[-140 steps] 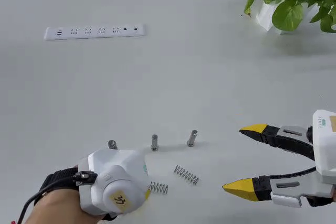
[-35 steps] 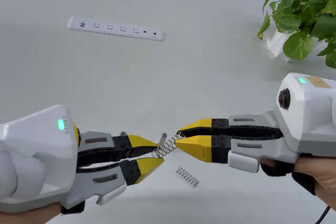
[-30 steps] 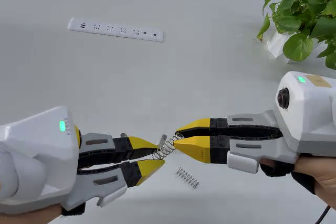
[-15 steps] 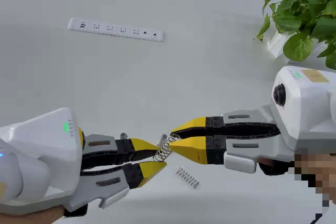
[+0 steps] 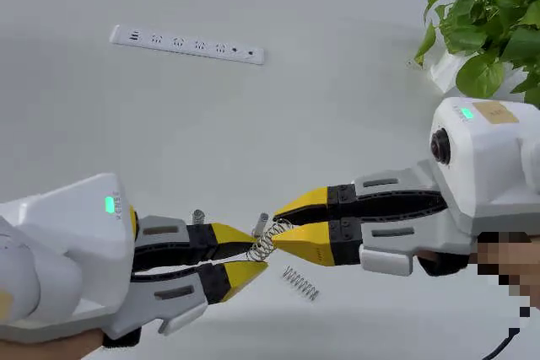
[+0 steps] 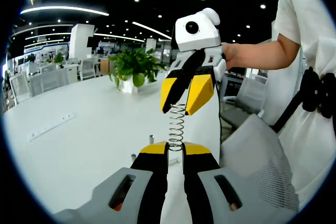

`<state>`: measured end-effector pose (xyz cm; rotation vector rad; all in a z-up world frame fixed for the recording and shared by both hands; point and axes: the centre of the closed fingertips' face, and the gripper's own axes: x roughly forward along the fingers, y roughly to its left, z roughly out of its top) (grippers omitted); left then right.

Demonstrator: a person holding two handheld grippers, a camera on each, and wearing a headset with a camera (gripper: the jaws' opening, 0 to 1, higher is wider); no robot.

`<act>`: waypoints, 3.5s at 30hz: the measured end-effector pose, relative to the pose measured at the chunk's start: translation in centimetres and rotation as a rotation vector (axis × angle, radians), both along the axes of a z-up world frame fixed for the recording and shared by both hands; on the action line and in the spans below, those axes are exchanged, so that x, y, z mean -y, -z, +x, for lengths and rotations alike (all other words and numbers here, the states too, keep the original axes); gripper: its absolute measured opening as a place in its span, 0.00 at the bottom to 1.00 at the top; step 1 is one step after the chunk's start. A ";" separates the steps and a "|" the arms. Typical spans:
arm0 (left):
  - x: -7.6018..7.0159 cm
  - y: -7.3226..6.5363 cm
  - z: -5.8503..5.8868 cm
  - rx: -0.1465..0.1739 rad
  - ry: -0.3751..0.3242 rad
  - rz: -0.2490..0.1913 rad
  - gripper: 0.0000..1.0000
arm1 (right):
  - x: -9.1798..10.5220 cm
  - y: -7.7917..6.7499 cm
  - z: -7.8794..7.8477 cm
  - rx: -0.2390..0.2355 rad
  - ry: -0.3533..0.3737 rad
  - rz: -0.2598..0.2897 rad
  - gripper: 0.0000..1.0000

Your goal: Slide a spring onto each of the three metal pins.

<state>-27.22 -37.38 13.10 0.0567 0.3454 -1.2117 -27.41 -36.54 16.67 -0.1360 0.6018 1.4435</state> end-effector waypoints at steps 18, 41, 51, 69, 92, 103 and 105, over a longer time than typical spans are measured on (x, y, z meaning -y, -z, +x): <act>-0.1 0.3 0.0 0.002 -0.011 -0.012 0.06 | -0.7 2.5 -1.1 0.167 -0.451 -0.371 0.15; -0.6 0.5 0.0 0.006 -0.019 -0.031 0.06 | -1.1 3.7 -1.0 0.220 -0.597 -0.493 0.07; -0.7 0.8 -0.2 0.014 -0.011 -0.036 0.07 | -1.3 3.9 -1.2 0.199 -0.582 -0.505 0.07; -4.5 2.2 0.6 0.030 -0.108 0.002 0.25 | -0.4 3.7 0.5 0.193 -0.499 -0.527 0.07; -9.2 4.3 2.0 0.005 -0.215 0.010 0.71 | 1.9 7.2 6.4 0.240 -0.377 -0.733 0.07; -9.4 4.9 2.0 0.004 -0.214 -0.002 0.86 | 2.0 10.6 8.0 0.211 -0.363 -0.777 0.07; -9.4 4.9 2.0 0.001 -0.214 -0.006 0.87 | 1.9 10.9 8.1 0.207 -0.365 -0.779 0.07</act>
